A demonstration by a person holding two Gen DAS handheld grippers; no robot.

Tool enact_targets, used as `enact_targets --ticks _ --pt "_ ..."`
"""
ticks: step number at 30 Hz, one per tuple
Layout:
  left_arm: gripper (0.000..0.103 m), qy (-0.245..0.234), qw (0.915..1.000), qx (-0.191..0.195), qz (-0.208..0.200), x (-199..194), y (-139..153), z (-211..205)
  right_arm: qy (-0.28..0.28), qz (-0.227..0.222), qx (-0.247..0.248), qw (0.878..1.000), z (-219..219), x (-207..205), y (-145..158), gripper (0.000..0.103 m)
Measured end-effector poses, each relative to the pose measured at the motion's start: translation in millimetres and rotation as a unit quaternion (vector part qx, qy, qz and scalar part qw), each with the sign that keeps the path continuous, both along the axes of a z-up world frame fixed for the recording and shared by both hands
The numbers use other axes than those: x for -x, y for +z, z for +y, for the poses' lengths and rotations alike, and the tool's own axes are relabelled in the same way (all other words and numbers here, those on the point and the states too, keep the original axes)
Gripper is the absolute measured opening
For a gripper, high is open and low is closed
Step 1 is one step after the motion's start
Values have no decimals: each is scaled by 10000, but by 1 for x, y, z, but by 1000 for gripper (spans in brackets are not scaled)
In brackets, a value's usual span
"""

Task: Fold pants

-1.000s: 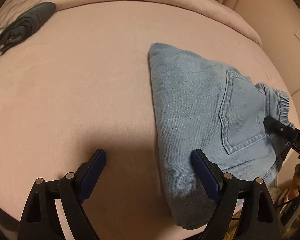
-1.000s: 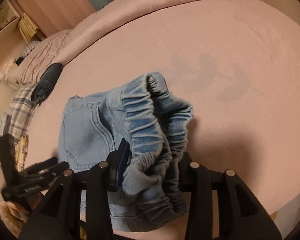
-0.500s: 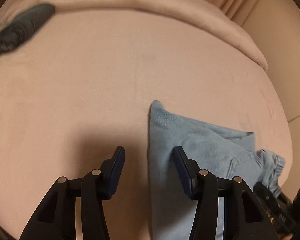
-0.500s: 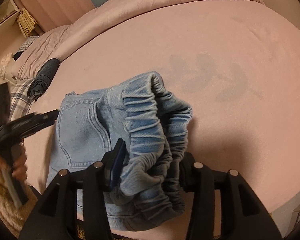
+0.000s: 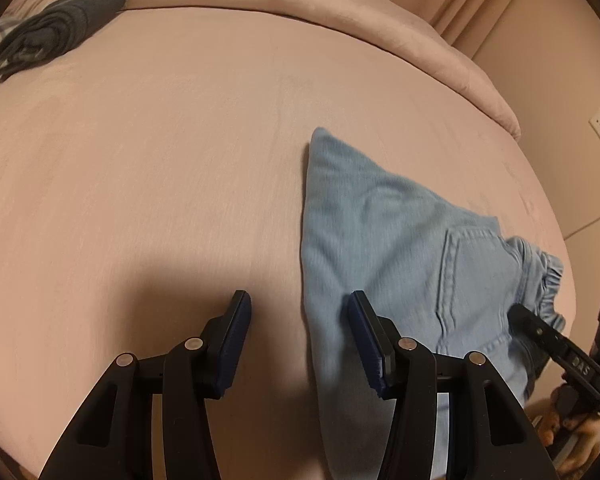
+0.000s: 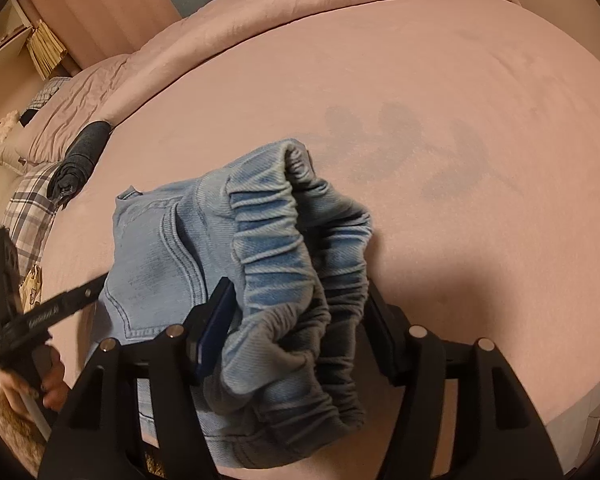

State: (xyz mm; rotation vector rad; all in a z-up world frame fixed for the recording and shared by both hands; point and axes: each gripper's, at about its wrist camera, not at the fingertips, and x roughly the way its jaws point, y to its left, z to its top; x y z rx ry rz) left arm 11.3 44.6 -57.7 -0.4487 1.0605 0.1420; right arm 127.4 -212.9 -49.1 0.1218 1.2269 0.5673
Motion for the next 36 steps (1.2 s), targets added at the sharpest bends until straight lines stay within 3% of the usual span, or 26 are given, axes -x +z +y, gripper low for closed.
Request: enact_targets --ticks 13,16,20,25,36 --pt "53 -13 9995 -25 -327 39 -1 -3 51 -348 -73 9994 -9 6 -6 65" --pt "53 -21 9987 -263 -435 49 0 -10 72 -445 -91 9989 -9 8 -6 66" --pt "53 65 9983 -380 -440 45 0 -16 40 -536 -154 9984 -11 11 -8 66" --pt "53 99 9984 -216 -507 44 -4 -15 108 -633 -66 9979 -8 14 -7 66" --pt "53 79 9988 -234 -422 41 -4 -11 105 -621 145 9979 2 17 -6 67"
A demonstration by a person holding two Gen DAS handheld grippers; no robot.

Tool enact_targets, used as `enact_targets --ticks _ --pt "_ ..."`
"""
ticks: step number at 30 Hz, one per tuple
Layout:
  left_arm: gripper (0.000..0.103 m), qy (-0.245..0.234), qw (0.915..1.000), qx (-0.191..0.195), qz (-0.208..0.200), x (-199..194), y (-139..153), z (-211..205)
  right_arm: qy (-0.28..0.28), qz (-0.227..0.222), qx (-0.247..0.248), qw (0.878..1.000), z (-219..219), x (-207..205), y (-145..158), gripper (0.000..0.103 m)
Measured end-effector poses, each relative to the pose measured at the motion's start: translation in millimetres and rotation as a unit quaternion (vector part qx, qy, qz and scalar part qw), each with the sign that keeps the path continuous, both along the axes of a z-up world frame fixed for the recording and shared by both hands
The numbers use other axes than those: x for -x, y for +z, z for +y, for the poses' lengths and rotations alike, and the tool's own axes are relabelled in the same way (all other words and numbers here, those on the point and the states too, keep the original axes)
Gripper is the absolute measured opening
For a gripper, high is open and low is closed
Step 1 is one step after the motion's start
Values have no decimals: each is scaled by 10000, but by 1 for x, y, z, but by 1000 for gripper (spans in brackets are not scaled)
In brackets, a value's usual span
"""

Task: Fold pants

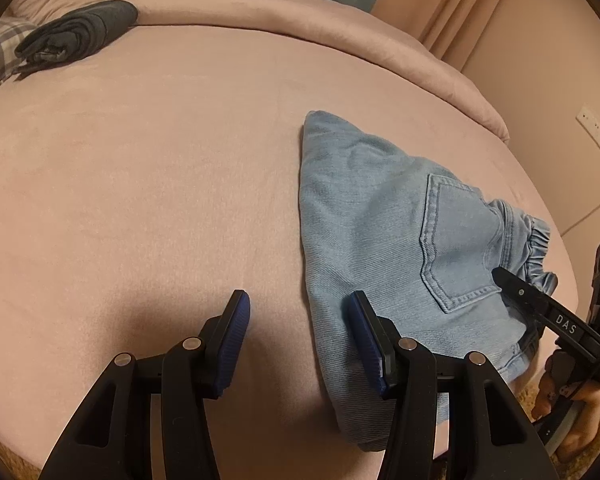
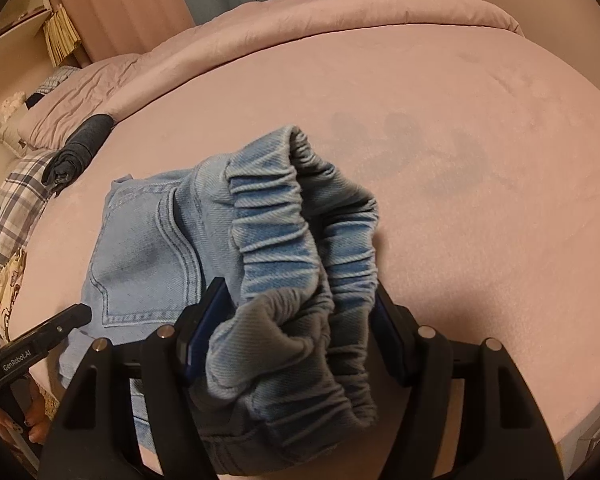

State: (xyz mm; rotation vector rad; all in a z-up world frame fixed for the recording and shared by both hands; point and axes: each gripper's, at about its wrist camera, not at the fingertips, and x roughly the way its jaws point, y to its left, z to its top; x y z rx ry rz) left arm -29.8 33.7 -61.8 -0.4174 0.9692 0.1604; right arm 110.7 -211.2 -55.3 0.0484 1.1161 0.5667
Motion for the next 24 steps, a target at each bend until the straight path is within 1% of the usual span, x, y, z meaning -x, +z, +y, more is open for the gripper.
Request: enact_targets --ticks 8,15,19,24 --pt "53 -8 10000 -30 34 -4 1 -4 -40 -1 200 9998 8 2 2 67" --pt "53 20 10000 -13 16 -4 1 -6 -89 40 267 9996 11 3 3 68" --pt "53 43 10000 -65 5 -4 0 -8 -90 49 321 9994 13 2 4 68" --pt "54 47 10000 -22 19 -5 0 -8 -106 46 319 9994 13 4 4 68"
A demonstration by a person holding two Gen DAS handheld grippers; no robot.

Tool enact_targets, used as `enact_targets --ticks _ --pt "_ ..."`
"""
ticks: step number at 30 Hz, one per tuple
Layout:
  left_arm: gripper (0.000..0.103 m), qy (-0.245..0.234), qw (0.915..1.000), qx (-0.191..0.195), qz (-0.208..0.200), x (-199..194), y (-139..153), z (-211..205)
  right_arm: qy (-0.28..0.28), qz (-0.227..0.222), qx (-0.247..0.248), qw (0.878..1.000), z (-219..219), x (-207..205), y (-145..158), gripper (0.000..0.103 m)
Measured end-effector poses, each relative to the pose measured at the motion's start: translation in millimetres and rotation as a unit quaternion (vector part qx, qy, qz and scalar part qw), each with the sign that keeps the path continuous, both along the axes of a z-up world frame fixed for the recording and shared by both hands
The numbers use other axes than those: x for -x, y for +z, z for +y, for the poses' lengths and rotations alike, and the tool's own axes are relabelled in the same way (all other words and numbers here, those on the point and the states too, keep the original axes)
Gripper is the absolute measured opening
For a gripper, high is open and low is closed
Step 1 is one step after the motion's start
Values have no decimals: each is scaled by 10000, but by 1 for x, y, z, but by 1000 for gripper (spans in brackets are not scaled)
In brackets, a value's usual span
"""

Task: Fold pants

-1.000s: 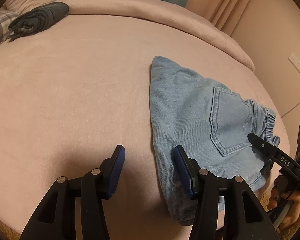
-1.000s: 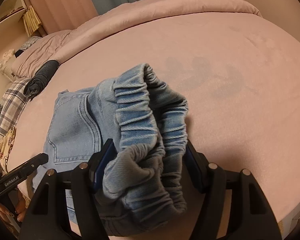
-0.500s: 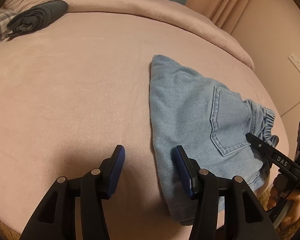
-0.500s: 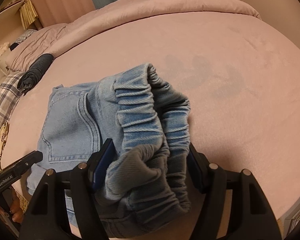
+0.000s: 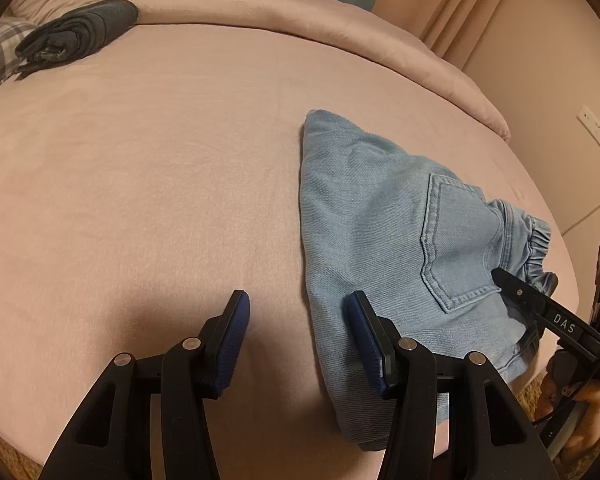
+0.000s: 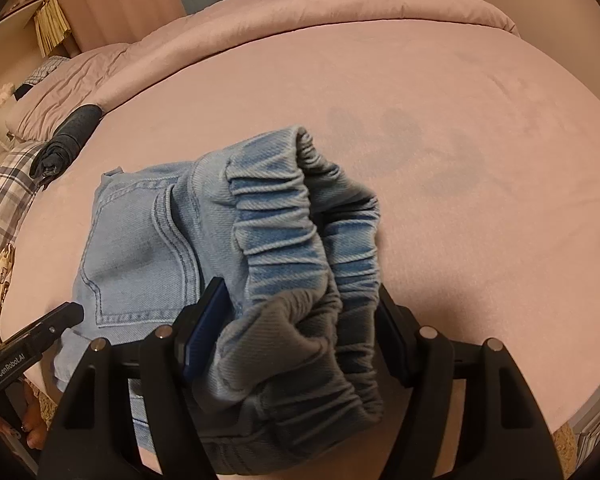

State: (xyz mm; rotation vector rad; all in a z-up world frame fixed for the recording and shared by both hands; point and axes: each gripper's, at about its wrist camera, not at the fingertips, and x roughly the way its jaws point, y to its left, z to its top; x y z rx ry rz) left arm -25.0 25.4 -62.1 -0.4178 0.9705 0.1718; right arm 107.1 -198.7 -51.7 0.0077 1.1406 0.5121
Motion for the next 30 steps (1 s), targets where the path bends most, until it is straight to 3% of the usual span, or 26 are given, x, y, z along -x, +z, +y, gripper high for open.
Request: enact_targets --ticks 30 --pt "54 53 9999 149 60 -8 -2 3 -123 -198 -202 9995 -14 13 0 74"
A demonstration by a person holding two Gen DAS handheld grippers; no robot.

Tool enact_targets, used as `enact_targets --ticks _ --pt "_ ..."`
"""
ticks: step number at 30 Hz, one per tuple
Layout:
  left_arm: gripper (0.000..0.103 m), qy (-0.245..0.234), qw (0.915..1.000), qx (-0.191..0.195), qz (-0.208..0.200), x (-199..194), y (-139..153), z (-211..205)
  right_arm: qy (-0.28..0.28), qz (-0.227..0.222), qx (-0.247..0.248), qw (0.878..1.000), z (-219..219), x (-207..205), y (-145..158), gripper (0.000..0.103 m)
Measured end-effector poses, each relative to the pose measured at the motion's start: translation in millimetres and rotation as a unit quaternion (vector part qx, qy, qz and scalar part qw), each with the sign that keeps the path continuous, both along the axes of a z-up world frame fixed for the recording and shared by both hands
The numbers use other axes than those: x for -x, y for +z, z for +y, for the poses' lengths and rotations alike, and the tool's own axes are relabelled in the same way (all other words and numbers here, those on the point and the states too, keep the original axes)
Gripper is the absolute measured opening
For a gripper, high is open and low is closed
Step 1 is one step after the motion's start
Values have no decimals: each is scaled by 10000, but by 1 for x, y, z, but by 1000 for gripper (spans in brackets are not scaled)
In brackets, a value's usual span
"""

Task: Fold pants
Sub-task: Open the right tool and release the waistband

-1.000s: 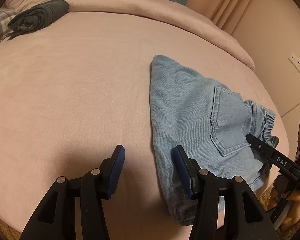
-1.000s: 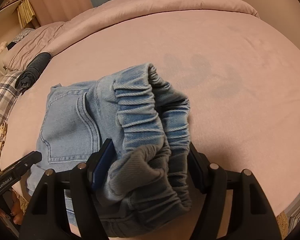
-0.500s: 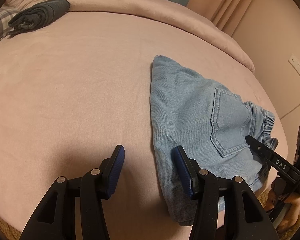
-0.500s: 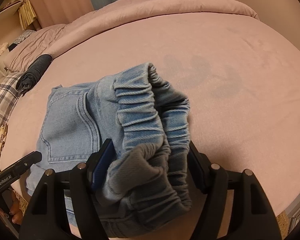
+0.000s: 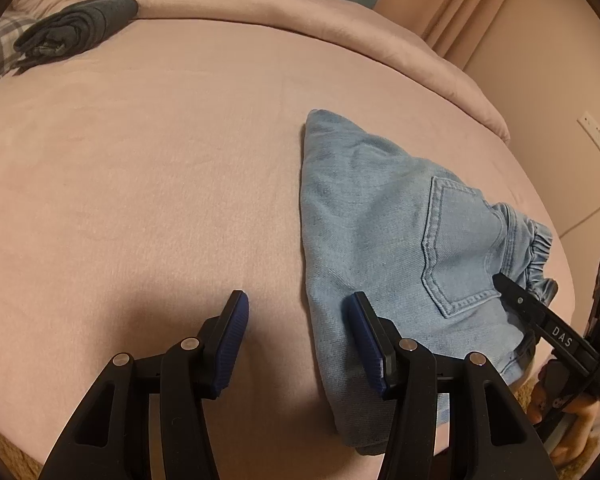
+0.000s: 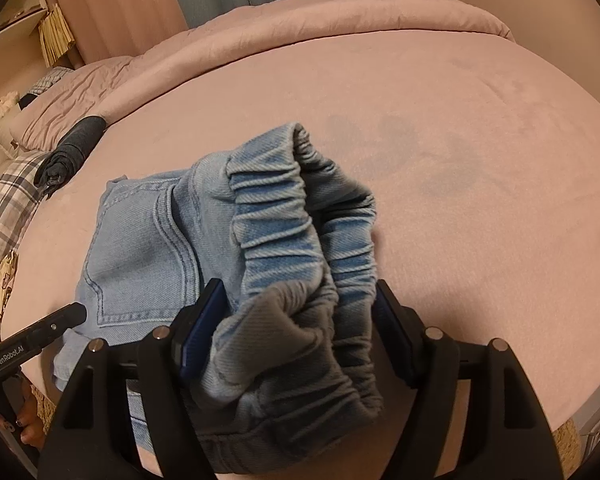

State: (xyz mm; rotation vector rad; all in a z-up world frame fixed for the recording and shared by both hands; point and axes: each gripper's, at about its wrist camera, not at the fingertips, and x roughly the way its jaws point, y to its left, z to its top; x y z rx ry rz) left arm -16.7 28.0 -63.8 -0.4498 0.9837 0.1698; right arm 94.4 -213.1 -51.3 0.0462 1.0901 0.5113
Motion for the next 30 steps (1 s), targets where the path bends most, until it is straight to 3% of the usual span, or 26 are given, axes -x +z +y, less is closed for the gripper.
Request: enact_targets --ticks 8,14,16,18,24,30 --pt "54 25 10000 -9 27 -3 3 1 69 122 31 9999 -3 -2 9 81" --pt "55 -55 10000 49 19 -7 14 1 62 26 -88 9999 -6 -6 33 85" --pt "60 -57 9999 33 -96 -9 23 0 21 -92 -160 9998 -5 -12 45 97" --pt "75 -38 9997 -40 -238 -11 32 -2 -24 -230 -206 9995 -4 -18 57 100" --pt "77 6 9992 -203 -353 -21 44 -6 -166 -369 -440 9982 5 -33 76 102" --pt "77 59 9997 -76 -212 -22 33 -7 -423 -228 -567 9972 2 -30 61 102"
